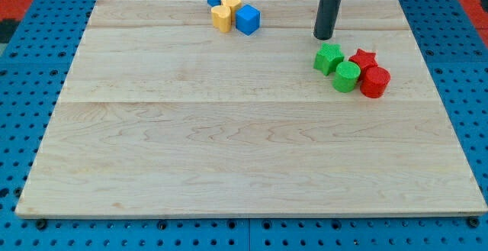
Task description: Move the yellow blocks to the left of the cube
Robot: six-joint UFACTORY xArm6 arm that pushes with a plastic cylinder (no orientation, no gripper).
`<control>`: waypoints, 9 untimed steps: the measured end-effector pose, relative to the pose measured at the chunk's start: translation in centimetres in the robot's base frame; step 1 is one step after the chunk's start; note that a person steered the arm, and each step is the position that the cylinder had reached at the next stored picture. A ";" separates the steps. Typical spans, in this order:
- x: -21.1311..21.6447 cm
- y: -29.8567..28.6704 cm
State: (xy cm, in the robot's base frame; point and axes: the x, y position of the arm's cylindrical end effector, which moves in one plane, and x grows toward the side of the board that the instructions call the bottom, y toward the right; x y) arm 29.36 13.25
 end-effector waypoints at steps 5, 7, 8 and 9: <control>-10.0 -6.6; -10.0 -16.5; -9.5 -19.0; -7.8 -19.1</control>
State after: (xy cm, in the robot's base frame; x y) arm 21.53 -5.82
